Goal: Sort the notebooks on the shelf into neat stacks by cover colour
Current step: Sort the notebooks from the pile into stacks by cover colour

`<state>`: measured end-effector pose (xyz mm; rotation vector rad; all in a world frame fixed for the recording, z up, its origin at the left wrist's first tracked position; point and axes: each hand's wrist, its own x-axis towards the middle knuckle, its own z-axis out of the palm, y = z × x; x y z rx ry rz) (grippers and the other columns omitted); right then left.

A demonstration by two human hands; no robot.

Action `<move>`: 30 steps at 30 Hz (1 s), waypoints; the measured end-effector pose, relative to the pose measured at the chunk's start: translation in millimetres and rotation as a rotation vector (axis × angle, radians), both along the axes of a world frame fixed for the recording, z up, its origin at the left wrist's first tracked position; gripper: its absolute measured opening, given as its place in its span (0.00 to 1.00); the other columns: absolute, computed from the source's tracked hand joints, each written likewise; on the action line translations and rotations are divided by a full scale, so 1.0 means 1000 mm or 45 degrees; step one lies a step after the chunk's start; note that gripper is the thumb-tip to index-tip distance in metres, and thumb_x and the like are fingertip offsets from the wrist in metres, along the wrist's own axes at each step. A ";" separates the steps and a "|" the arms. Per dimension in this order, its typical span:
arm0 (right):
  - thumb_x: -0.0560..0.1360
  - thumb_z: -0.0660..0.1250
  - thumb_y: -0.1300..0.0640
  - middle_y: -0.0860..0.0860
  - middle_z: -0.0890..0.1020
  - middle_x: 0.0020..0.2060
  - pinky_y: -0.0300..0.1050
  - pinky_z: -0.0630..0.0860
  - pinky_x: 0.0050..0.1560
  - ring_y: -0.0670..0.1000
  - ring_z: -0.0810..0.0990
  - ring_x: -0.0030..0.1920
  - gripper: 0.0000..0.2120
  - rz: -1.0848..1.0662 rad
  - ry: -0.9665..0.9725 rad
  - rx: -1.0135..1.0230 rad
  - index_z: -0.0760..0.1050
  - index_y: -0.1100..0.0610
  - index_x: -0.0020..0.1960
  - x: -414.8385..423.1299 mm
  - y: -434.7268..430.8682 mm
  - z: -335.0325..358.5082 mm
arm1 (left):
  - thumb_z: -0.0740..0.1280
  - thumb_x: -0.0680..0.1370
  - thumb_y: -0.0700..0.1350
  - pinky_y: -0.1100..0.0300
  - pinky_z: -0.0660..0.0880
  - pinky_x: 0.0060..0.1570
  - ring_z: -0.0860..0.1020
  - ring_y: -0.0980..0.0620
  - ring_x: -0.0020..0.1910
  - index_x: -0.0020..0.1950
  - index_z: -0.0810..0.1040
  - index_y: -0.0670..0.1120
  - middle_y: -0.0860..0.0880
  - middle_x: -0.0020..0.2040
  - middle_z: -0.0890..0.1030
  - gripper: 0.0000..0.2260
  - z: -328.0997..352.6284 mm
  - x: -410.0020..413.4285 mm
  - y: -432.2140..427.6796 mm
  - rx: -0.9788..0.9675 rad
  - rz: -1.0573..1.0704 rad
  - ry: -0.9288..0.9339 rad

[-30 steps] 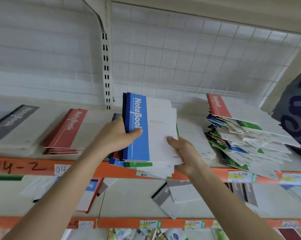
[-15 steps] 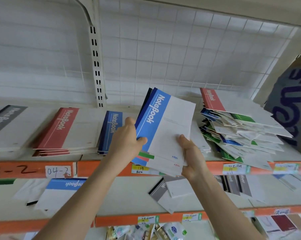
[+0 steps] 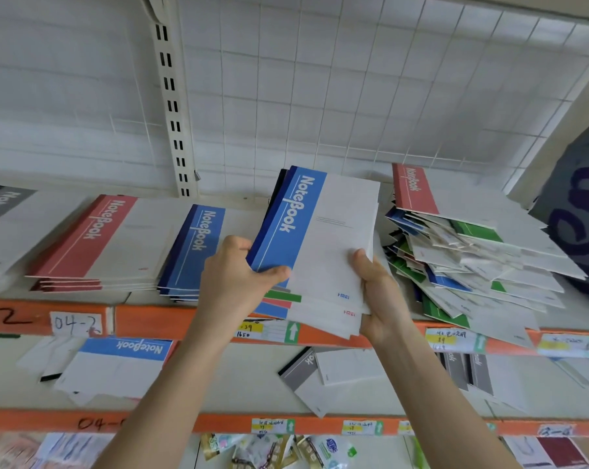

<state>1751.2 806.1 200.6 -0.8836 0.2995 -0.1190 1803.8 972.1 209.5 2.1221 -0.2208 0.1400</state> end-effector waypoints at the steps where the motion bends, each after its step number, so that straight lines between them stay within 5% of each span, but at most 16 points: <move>1: 0.80 0.57 0.56 0.59 0.80 0.56 0.56 0.81 0.40 0.59 0.82 0.50 0.16 -0.005 -0.013 -0.007 0.69 0.58 0.66 0.001 -0.002 0.000 | 0.77 0.67 0.50 0.70 0.68 0.32 0.76 0.58 0.39 0.60 0.71 0.41 0.54 0.47 0.77 0.27 -0.001 0.001 -0.002 -0.007 -0.005 0.022; 4: 0.80 0.57 0.57 0.57 0.82 0.53 0.56 0.81 0.43 0.57 0.82 0.48 0.14 -0.020 -0.037 -0.040 0.71 0.56 0.64 0.005 -0.007 0.001 | 0.77 0.67 0.49 0.74 0.69 0.26 0.75 0.65 0.35 0.57 0.73 0.42 0.52 0.47 0.80 0.24 -0.006 0.005 -0.006 -0.030 -0.002 0.071; 9: 0.80 0.56 0.58 0.54 0.84 0.47 0.54 0.81 0.39 0.55 0.84 0.44 0.12 0.013 -0.062 -0.063 0.73 0.55 0.61 0.009 -0.014 -0.001 | 0.77 0.67 0.48 0.73 0.68 0.24 0.74 0.63 0.34 0.53 0.73 0.42 0.52 0.42 0.78 0.21 -0.003 0.004 -0.012 -0.008 0.038 0.087; 14: 0.80 0.56 0.57 0.57 0.81 0.53 0.58 0.80 0.43 0.58 0.81 0.48 0.13 0.029 -0.008 -0.043 0.72 0.55 0.63 0.012 -0.021 -0.003 | 0.69 0.74 0.47 0.68 0.69 0.29 0.74 0.60 0.34 0.48 0.74 0.43 0.57 0.37 0.74 0.09 -0.003 0.003 -0.016 0.034 -0.021 0.025; 16: 0.80 0.57 0.57 0.56 0.82 0.51 0.59 0.80 0.43 0.58 0.82 0.47 0.11 0.033 0.011 -0.017 0.73 0.54 0.60 0.014 -0.025 -0.002 | 0.68 0.75 0.43 0.67 0.70 0.28 0.75 0.54 0.33 0.45 0.73 0.40 0.52 0.38 0.76 0.08 0.000 0.007 -0.010 -0.046 0.057 0.024; 18: 0.79 0.58 0.58 0.55 0.83 0.47 0.57 0.81 0.40 0.56 0.84 0.43 0.10 0.046 0.009 -0.003 0.74 0.55 0.57 0.016 -0.029 0.001 | 0.67 0.74 0.42 0.55 0.76 0.35 0.78 0.44 0.36 0.46 0.72 0.37 0.43 0.40 0.78 0.09 0.005 0.015 0.001 -0.111 0.152 0.030; 21: 0.78 0.60 0.60 0.54 0.84 0.42 0.54 0.81 0.34 0.54 0.84 0.38 0.08 0.042 0.006 -0.028 0.75 0.55 0.55 0.018 -0.035 0.005 | 0.68 0.74 0.41 0.53 0.76 0.32 0.80 0.45 0.32 0.49 0.71 0.38 0.43 0.42 0.79 0.09 0.007 0.030 0.022 -0.087 0.247 0.067; 23: 0.77 0.60 0.60 0.54 0.85 0.42 0.54 0.81 0.35 0.54 0.85 0.39 0.08 0.037 -0.002 -0.049 0.75 0.54 0.54 0.019 -0.039 0.007 | 0.68 0.74 0.42 0.57 0.70 0.29 0.78 0.45 0.31 0.51 0.70 0.39 0.42 0.43 0.79 0.11 0.003 0.033 0.037 0.052 0.324 0.063; 26: 0.78 0.60 0.60 0.54 0.85 0.42 0.52 0.81 0.33 0.54 0.85 0.39 0.08 0.000 0.005 -0.096 0.75 0.54 0.54 0.020 -0.044 0.010 | 0.70 0.73 0.43 0.56 0.64 0.30 0.71 0.43 0.35 0.53 0.71 0.36 0.39 0.40 0.76 0.15 -0.008 0.027 0.055 0.592 0.457 -0.098; 30: 0.78 0.60 0.60 0.53 0.85 0.42 0.51 0.81 0.32 0.53 0.85 0.39 0.09 -0.045 0.021 -0.147 0.75 0.54 0.56 0.018 -0.049 0.014 | 0.76 0.65 0.39 0.35 0.73 0.44 0.77 0.30 0.50 0.52 0.78 0.33 0.33 0.49 0.80 0.18 -0.024 0.026 0.061 0.901 0.282 -0.430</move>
